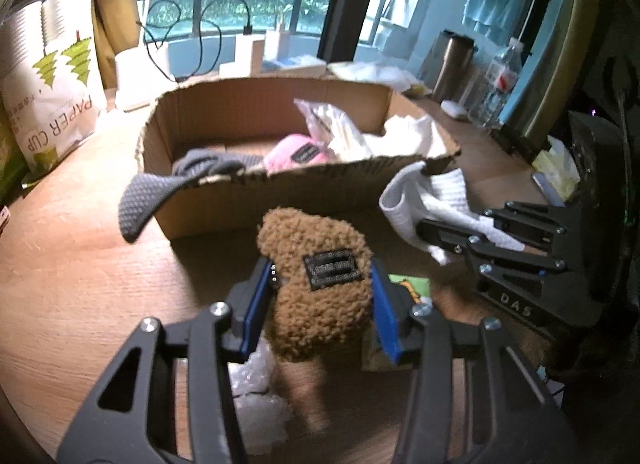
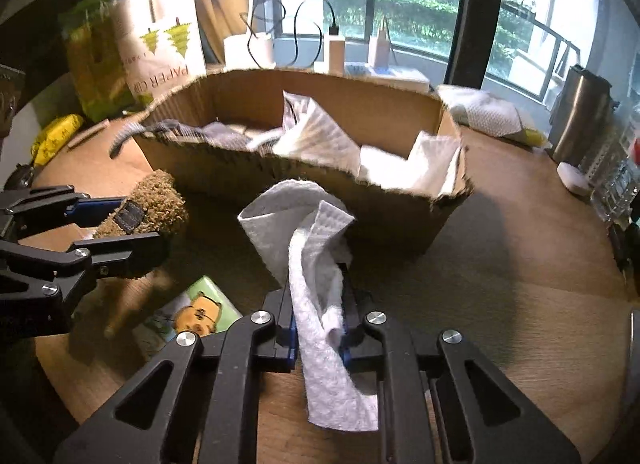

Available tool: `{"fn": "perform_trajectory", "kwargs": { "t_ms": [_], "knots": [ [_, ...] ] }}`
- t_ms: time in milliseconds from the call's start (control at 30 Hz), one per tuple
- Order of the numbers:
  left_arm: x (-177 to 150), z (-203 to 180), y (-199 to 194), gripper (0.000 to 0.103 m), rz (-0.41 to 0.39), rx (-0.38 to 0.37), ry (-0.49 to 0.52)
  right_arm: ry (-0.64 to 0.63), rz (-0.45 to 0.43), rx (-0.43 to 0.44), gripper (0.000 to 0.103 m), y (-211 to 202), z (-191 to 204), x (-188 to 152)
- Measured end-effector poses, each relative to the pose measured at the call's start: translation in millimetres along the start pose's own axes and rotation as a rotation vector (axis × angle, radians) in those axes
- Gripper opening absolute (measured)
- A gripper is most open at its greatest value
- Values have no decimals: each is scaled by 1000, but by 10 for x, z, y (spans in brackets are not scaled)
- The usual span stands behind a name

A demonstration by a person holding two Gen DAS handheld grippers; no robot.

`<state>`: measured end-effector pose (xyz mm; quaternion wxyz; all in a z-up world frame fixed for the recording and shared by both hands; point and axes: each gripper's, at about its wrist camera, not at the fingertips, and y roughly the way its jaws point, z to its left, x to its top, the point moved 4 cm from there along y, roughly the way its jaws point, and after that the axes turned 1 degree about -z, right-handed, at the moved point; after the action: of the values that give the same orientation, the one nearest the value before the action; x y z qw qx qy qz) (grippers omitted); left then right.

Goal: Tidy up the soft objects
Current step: 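Grasp the brown fuzzy plush with left gripper while right gripper holds the wipe above box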

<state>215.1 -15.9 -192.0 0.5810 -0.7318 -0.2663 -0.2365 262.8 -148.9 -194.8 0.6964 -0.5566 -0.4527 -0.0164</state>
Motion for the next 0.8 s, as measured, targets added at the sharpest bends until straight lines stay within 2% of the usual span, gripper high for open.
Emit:
{"fn": "perform_trajectory", "kwargs": {
  "t_ms": [433,800],
  "knots": [
    [188,-35,-340,48,-107,-12,22,15,-96,-2,16,-410,0,219],
    [476,-29,-436,48,-173,30,25,24,-169,0,16,-563,-145,408]
  ]
}}
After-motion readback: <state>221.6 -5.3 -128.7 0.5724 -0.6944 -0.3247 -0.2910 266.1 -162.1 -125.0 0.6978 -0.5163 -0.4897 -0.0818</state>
